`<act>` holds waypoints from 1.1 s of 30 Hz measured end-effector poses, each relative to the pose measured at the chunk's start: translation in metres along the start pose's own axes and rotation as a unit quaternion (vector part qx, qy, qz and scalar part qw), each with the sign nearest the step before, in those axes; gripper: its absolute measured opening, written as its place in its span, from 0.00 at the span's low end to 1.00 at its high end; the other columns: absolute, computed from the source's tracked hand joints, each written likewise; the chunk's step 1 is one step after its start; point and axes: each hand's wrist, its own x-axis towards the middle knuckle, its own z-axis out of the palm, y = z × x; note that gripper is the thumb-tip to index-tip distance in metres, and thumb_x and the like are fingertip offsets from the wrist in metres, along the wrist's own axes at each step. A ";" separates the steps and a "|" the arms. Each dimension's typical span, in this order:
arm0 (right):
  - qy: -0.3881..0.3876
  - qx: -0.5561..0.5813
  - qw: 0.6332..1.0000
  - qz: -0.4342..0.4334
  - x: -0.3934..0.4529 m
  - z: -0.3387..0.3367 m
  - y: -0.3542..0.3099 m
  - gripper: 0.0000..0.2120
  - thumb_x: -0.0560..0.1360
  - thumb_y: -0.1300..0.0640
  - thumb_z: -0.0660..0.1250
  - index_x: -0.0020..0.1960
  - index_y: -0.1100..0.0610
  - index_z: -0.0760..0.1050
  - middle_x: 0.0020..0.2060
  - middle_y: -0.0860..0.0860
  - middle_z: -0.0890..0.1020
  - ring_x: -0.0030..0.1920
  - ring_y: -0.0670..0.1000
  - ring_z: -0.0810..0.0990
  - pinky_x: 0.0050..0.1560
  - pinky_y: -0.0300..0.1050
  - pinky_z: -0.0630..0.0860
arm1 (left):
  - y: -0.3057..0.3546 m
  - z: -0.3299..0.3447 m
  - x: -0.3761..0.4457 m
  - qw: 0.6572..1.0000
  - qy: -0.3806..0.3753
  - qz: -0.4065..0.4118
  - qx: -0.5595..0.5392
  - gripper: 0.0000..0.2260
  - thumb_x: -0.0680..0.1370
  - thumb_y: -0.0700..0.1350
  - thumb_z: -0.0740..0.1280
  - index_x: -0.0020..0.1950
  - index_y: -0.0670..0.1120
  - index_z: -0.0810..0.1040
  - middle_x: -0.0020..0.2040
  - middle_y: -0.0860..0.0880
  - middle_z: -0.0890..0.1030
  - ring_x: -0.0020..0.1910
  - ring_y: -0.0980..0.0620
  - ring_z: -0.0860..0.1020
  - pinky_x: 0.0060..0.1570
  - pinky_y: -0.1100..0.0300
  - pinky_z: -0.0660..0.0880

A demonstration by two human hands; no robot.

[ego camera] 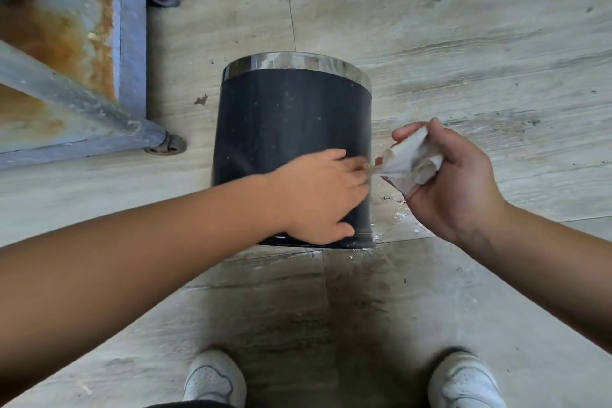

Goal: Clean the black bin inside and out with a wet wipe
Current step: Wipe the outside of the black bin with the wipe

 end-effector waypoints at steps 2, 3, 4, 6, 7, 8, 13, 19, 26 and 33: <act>0.017 0.002 1.000 0.006 0.000 -0.002 -0.003 0.21 0.82 0.52 0.55 0.40 0.60 0.79 0.36 0.54 0.81 0.40 0.53 0.82 0.45 0.45 0.80 | 0.004 -0.007 0.008 1.000 -0.016 0.019 -0.019 0.23 0.77 0.59 0.55 0.63 0.47 0.75 0.64 0.47 0.76 0.66 0.47 0.71 0.66 0.50 0.64; 0.024 0.009 1.000 0.007 0.000 -0.004 -0.004 0.21 0.82 0.52 0.55 0.39 0.60 0.80 0.35 0.54 0.81 0.40 0.53 0.82 0.45 0.45 0.80 | 0.001 -0.012 0.014 0.999 -0.016 0.012 -0.032 0.19 0.77 0.57 0.55 0.57 0.47 0.77 0.57 0.48 0.79 0.60 0.47 0.75 0.61 0.51 0.68; 0.033 0.020 0.999 0.005 0.000 -0.006 -0.007 0.22 0.82 0.52 0.55 0.38 0.60 0.80 0.35 0.54 0.82 0.39 0.53 0.82 0.45 0.45 0.80 | -0.004 -0.019 0.023 0.999 -0.016 -0.001 -0.040 0.15 0.78 0.54 0.56 0.52 0.47 0.77 0.51 0.49 0.79 0.54 0.46 0.77 0.55 0.52 0.70; 0.053 0.046 0.998 0.003 0.001 -0.008 -0.011 0.23 0.82 0.52 0.55 0.37 0.60 0.80 0.34 0.54 0.82 0.39 0.52 0.83 0.46 0.45 0.81 | -0.020 -0.028 0.043 0.997 -0.021 -0.043 -0.053 0.10 0.78 0.51 0.57 0.46 0.48 0.74 0.47 0.48 0.79 0.50 0.44 0.78 0.49 0.53 0.68; 0.066 0.061 0.996 0.003 0.001 -0.011 -0.013 0.22 0.82 0.52 0.55 0.37 0.60 0.80 0.33 0.54 0.81 0.38 0.52 0.83 0.46 0.46 0.82 | -0.030 -0.031 0.056 0.996 -0.023 -0.063 -0.050 0.08 0.78 0.50 0.57 0.45 0.48 0.73 0.47 0.47 0.79 0.50 0.44 0.77 0.47 0.54 0.67; 0.079 0.074 0.994 0.004 0.001 -0.013 -0.015 0.22 0.83 0.52 0.55 0.38 0.61 0.80 0.33 0.54 0.81 0.38 0.52 0.83 0.49 0.47 0.82 | -0.038 -0.034 0.070 0.996 -0.029 -0.080 -0.036 0.07 0.77 0.49 0.58 0.46 0.48 0.74 0.48 0.46 0.79 0.50 0.43 0.77 0.47 0.54 0.67; 0.140 0.110 0.984 -0.002 -0.008 -0.028 -0.015 0.19 0.82 0.51 0.56 0.42 0.60 0.78 0.36 0.54 0.82 0.41 0.52 0.82 0.63 0.56 0.75 | -0.065 -0.042 0.131 0.963 -0.129 -0.208 0.108 0.07 0.74 0.45 0.63 0.51 0.49 0.75 0.51 0.46 0.76 0.52 0.44 0.72 0.51 0.47 0.64; 0.177 0.099 0.979 0.002 -0.019 -0.040 -0.008 0.18 0.83 0.51 0.57 0.42 0.60 0.78 0.40 0.55 0.82 0.42 0.55 0.82 0.62 0.56 0.75 | -0.078 -0.043 0.156 0.909 -0.275 -0.305 0.071 0.07 0.72 0.52 0.69 0.44 0.50 0.77 0.43 0.48 0.77 0.38 0.44 0.72 0.54 0.40 0.59; 0.171 0.117 0.978 0.035 -0.017 -0.036 -0.003 0.13 0.80 0.50 0.60 0.45 0.56 0.77 0.43 0.52 0.80 0.41 0.52 0.82 0.46 0.46 0.78 | -0.092 -0.096 0.116 0.937 -0.227 -0.266 -0.031 0.22 0.70 0.61 0.71 0.41 0.41 0.74 0.45 0.42 0.75 0.47 0.36 0.76 0.53 0.42 0.74; 0.086 0.117 0.989 0.029 -0.014 -0.017 -0.014 0.10 0.77 0.56 0.61 0.46 0.58 0.80 0.39 0.52 0.84 0.41 0.54 0.84 0.41 0.47 0.81 | -0.113 -0.155 0.026 0.914 -0.025 -0.182 -0.361 0.10 0.70 0.46 0.73 0.40 0.47 0.73 0.38 0.47 0.78 0.37 0.48 0.76 0.40 0.57 0.70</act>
